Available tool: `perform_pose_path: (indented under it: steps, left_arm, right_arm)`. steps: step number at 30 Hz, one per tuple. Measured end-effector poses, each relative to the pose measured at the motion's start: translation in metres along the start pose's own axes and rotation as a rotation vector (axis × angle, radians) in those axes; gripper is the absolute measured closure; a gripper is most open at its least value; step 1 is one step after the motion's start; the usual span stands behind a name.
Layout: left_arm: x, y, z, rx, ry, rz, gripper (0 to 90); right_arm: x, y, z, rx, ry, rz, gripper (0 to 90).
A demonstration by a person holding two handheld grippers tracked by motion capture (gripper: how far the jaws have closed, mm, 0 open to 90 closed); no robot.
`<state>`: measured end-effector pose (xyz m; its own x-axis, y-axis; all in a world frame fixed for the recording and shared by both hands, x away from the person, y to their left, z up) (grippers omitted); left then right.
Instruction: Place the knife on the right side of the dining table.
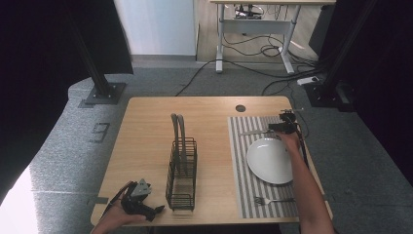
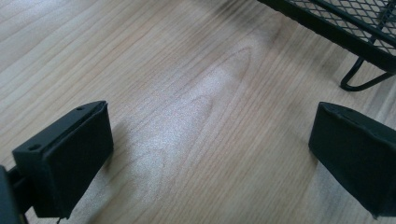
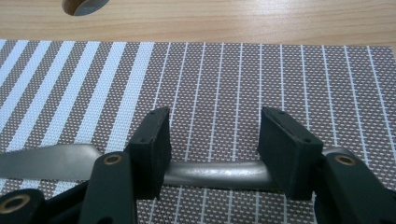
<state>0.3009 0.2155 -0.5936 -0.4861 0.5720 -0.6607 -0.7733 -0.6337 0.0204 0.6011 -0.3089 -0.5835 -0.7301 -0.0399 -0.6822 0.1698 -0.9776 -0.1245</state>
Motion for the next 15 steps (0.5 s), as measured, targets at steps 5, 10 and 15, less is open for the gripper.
perform_pose_path:
  steps: [5, 10, 15]
  left_arm:
    - [0.0000, 0.0000, 0.0000, 0.000, 0.000, 0.001, 0.0]
    - [0.0000, 0.0000, 0.0000, 0.000, 0.000, 0.000, 0.0]
    - [0.0000, 0.0000, 0.0000, 0.000, 0.000, 0.000, 0.0]
  right_arm:
    - [0.0008, -0.0005, 0.0014, 0.008, -0.012, 0.001, 43.0]
    - [0.0013, 0.0010, 0.0027, 0.001, -0.014, -0.013, 43.2]
    - [-0.0017, 0.0011, 0.0067, -0.010, 0.028, -0.031, 42.5]
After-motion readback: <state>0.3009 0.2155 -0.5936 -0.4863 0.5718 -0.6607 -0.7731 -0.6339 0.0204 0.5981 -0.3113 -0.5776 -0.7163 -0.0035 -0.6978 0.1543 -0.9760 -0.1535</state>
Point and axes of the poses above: each handheld gripper's, and its own axes: z roughly backward along the jaws, x roughly out of its underside, y roughly to its right, the point moved 6 cm from there along -z, roughly forward along the jaws, and after that the axes turned 1 degree about z, right-handed, at the moved point
